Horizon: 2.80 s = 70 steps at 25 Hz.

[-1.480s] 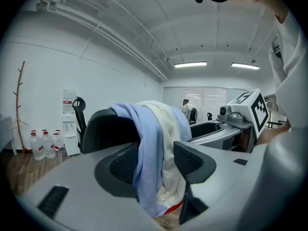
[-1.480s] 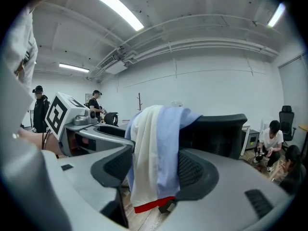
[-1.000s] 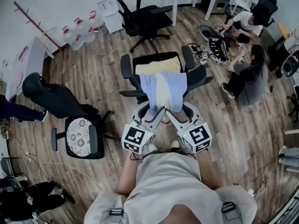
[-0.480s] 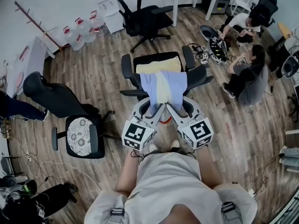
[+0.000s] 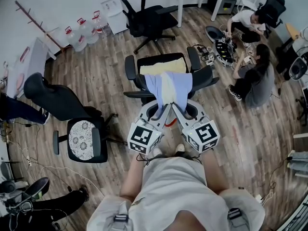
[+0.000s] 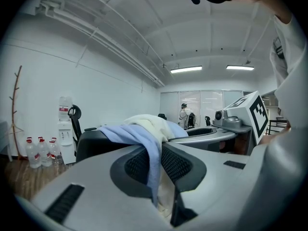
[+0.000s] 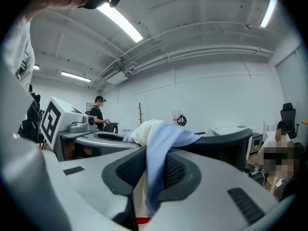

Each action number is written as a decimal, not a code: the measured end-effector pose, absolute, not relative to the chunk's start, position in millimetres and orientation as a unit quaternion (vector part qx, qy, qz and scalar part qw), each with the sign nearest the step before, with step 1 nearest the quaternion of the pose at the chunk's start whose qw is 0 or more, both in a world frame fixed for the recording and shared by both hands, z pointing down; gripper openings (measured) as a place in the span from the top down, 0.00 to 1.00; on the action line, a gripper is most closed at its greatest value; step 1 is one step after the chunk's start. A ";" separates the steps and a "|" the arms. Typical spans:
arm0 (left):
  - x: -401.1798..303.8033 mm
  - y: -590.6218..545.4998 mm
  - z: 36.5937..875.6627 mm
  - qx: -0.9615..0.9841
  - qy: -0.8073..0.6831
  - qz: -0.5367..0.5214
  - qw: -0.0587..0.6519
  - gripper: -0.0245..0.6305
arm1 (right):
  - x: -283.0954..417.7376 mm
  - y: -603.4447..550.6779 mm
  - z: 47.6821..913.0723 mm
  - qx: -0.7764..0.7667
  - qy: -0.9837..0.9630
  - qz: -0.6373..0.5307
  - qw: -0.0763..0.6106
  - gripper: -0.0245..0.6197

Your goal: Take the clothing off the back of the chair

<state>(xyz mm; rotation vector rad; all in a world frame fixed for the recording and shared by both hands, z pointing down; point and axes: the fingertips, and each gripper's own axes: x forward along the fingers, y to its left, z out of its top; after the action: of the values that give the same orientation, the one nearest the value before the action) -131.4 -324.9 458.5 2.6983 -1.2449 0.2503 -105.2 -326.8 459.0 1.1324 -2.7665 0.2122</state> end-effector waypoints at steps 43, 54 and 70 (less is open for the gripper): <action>-138.3 -256.0 436.9 0.921 -0.377 0.075 0.064 0.87 | -114.5 -258.6 438.3 0.419 -0.903 0.052 0.074 0.84; -132.3 -239.1 431.6 0.926 -0.367 0.070 0.060 0.87 | -109.3 -242.0 432.0 0.426 -0.901 0.039 0.074 0.84; -102.1 -206.5 425.2 0.907 -0.412 0.073 0.044 0.88 | -80.6 -209.9 425.9 0.379 -0.923 0.033 0.057 0.84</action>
<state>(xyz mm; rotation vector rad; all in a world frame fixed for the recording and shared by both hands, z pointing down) -102.1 -206.5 425.2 2.7726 -1.2580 0.2245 -80.6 -209.9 425.9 1.1480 -2.7995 0.0989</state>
